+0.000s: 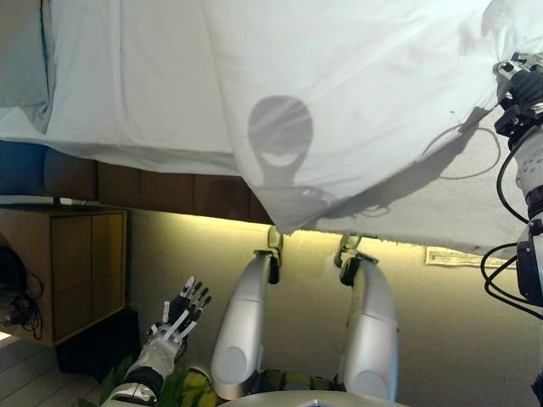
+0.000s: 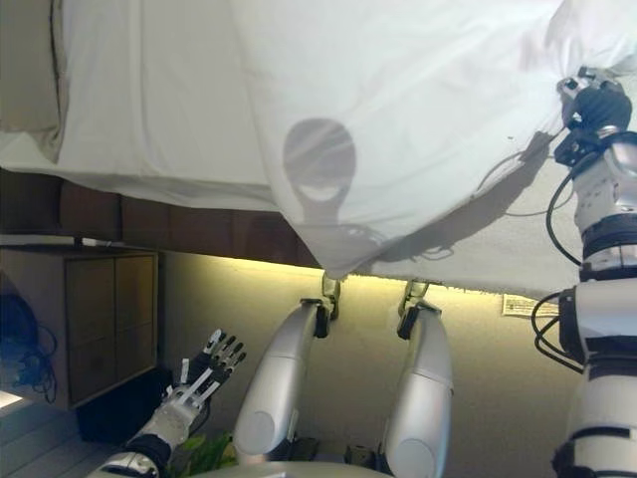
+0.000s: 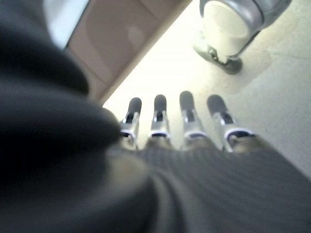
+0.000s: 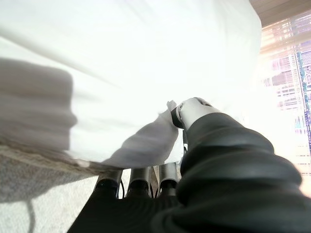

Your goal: Make the bed neatly

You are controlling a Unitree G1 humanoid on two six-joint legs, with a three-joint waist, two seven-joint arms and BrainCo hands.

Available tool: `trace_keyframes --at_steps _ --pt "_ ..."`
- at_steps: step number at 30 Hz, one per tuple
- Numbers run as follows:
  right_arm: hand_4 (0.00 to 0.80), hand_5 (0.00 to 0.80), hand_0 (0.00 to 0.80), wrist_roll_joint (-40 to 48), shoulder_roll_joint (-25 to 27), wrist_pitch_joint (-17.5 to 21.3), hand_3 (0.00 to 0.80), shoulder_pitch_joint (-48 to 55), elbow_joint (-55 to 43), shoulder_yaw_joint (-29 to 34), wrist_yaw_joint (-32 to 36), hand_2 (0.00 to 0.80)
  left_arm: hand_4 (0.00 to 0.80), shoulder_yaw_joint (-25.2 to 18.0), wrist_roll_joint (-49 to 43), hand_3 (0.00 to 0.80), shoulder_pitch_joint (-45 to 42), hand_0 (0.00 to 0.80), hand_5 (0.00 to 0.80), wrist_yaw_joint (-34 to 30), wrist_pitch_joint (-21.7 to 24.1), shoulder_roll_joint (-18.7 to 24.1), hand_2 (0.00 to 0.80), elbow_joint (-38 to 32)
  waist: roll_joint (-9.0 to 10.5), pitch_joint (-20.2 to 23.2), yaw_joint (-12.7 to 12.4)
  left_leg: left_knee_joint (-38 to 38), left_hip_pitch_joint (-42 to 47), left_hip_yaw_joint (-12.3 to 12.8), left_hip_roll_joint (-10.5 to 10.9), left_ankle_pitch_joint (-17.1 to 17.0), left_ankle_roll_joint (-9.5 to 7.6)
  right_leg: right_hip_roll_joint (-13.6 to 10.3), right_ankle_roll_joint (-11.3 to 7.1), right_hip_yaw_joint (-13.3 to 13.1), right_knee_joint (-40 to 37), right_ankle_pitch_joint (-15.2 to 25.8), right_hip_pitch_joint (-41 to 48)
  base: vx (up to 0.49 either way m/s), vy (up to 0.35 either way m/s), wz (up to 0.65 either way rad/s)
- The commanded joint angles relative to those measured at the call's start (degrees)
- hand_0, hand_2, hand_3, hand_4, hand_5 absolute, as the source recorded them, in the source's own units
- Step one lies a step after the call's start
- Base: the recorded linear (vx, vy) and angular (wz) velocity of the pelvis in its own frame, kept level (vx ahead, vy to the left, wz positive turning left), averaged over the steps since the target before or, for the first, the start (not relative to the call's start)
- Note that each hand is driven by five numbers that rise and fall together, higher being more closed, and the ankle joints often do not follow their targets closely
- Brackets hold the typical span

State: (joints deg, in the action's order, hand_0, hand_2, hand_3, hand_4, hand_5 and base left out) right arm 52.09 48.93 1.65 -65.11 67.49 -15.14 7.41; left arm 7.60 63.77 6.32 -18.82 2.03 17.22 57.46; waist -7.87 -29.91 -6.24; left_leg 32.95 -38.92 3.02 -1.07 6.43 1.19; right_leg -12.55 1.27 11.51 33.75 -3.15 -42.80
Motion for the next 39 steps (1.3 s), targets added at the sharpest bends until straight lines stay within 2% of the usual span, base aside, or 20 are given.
trace_keyframes --at_steps 1,9,10,14,19,25,31,39 --pt "0.800 0.800 0.800 1.3 0.2 1.9 0.800 -1.1 -3.4 -0.2 4.0 0.800 0.000 -0.1 -0.2 0.000 -2.7 0.000 0.000 -1.4 2.5 2.7 0.000 0.7 1.21 0.1 -1.1 -3.7 3.4 -1.3 -0.7 -1.3 0.41 0.3 -3.05 -0.4 -1.9 -2.2 5.9 0.004 0.017 -0.08" --pt "0.800 0.800 0.800 2.7 -1.5 0.7 0.800 -0.5 -3.7 -0.1 4.6 0.800 0.000 0.5 3.6 0.000 0.1 0.000 0.000 -2.2 5.0 3.5 0.000 -3.9 2.12 0.1 -0.9 -6.0 7.6 -1.2 -1.0 -1.8 0.79 0.6 -3.62 -0.4 -5.0 -1.3 10.1 -0.011 0.009 -0.02" --pt "0.800 0.800 0.800 3.0 -2.2 0.4 0.800 0.0 -4.2 0.3 4.6 0.800 0.000 0.7 5.1 0.000 1.0 0.000 0.000 -2.2 6.5 3.7 0.000 -6.7 2.36 0.1 -0.8 -7.0 7.8 -0.8 -0.9 -3.5 0.43 0.5 -3.21 0.1 -6.4 0.4 10.6 -0.077 0.025 -0.02" --pt "0.800 0.800 0.800 2.5 -3.5 0.2 0.800 1.5 -5.7 0.9 4.7 0.800 0.000 1.5 6.4 0.000 4.2 0.000 0.000 -1.1 9.7 5.1 0.000 -13.0 2.91 0.1 -0.8 -7.9 9.7 -0.6 -0.9 -3.7 0.48 0.5 -3.45 0.4 -7.9 0.9 12.8 -0.020 0.004 -0.01" --pt "0.800 0.800 0.800 1.8 -5.2 -0.7 0.800 3.2 -8.0 0.7 4.0 0.800 0.000 5.0 3.5 0.000 8.1 0.000 0.000 2.1 12.9 6.9 0.000 -18.9 4.37 1.1 -0.5 -10.1 13.6 -0.5 -1.5 -4.2 0.70 0.8 -3.60 1.3 -10.9 1.7 17.0 0.009 0.001 -0.01" --pt "0.800 0.800 0.800 2.5 -6.4 -2.7 0.800 3.9 -7.8 0.2 5.9 0.800 0.000 6.6 4.4 0.000 11.1 0.000 0.000 4.5 12.2 6.0 0.000 -18.6 6.10 3.9 -0.3 -13.2 17.7 0.0 -2.7 -5.1 1.46 1.7 -3.69 2.3 -15.6 2.7 22.2 0.065 -0.002 -0.06" --pt "0.800 0.800 0.800 4.3 -8.6 -2.9 0.800 4.1 -8.6 -0.3 5.6 0.800 0.000 8.7 5.2 0.000 15.3 0.000 0.000 7.2 11.8 2.9 0.000 -17.6 8.56 5.9 -0.1 -15.8 20.4 0.2 -3.5 -5.8 2.03 2.8 -3.91 2.7 -19.0 3.4 25.7 0.056 -0.055 -0.02" --pt "0.800 0.800 0.800 6.2 -12.6 -2.4 0.800 2.9 -10.8 -2.0 3.3 0.800 0.000 10.7 11.9 0.000 22.0 0.000 0.000 10.7 7.1 -1.6 0.000 -16.0 12.56 6.9 0.4 -17.6 21.9 0.0 -4.9 -6.1 2.47 4.6 -4.27 3.3 -22.0 4.3 28.4 0.028 -0.116 -0.02"
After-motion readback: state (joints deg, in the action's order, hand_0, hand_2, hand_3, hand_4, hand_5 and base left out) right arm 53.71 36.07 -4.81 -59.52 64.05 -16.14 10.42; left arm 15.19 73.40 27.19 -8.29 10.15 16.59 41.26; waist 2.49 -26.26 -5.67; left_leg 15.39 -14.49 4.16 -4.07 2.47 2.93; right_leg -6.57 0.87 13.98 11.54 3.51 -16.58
